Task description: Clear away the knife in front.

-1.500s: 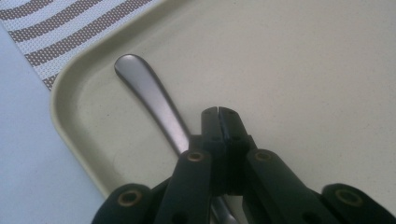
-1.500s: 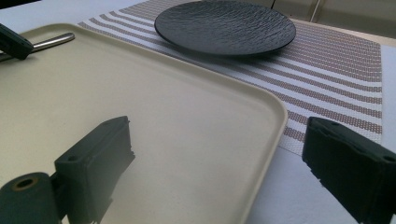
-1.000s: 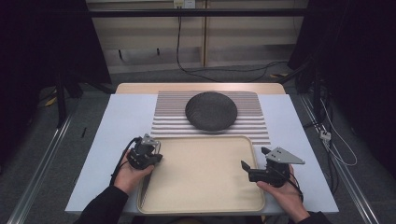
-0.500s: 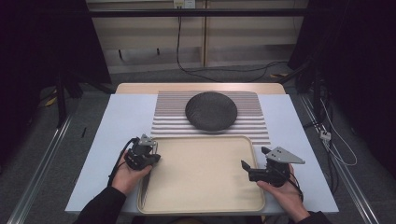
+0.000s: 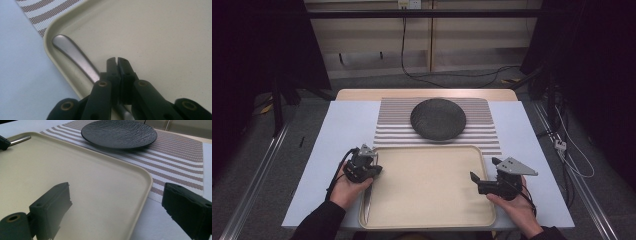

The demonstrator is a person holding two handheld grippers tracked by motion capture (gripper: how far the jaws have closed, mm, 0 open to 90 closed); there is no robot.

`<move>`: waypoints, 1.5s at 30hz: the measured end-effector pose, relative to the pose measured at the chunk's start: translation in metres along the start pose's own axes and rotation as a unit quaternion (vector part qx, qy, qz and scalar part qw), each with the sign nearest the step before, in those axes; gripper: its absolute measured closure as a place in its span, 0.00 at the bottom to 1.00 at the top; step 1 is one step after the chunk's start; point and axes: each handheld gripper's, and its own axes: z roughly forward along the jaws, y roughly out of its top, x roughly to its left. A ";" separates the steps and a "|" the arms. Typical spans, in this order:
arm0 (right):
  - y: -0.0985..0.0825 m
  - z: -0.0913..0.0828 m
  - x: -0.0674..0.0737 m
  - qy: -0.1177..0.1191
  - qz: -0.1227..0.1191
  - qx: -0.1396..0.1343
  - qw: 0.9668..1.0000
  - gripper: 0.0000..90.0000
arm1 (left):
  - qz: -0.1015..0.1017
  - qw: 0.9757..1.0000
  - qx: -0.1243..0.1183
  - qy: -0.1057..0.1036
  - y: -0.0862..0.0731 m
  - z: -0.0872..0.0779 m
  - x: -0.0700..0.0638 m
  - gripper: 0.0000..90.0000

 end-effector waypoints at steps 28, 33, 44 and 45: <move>-0.003 -0.007 -0.002 -0.009 0.010 -0.004 1.000 0.09 | -0.009 0.993 -0.118 0.012 0.011 -0.016 -0.015 0.09; -0.005 -0.012 -0.003 -0.016 0.016 -0.006 1.000 0.09 | -0.004 0.989 -0.144 0.029 0.006 -0.028 -0.016 0.08; -0.005 -0.013 -0.004 -0.019 0.019 -0.007 1.000 0.09 | -0.012 0.987 -0.151 0.044 -0.017 -0.045 -0.012 0.08; -0.005 -0.013 -0.004 -0.020 0.019 -0.007 1.000 0.09 | -0.012 0.988 -0.149 0.046 -0.020 -0.046 -0.011 0.08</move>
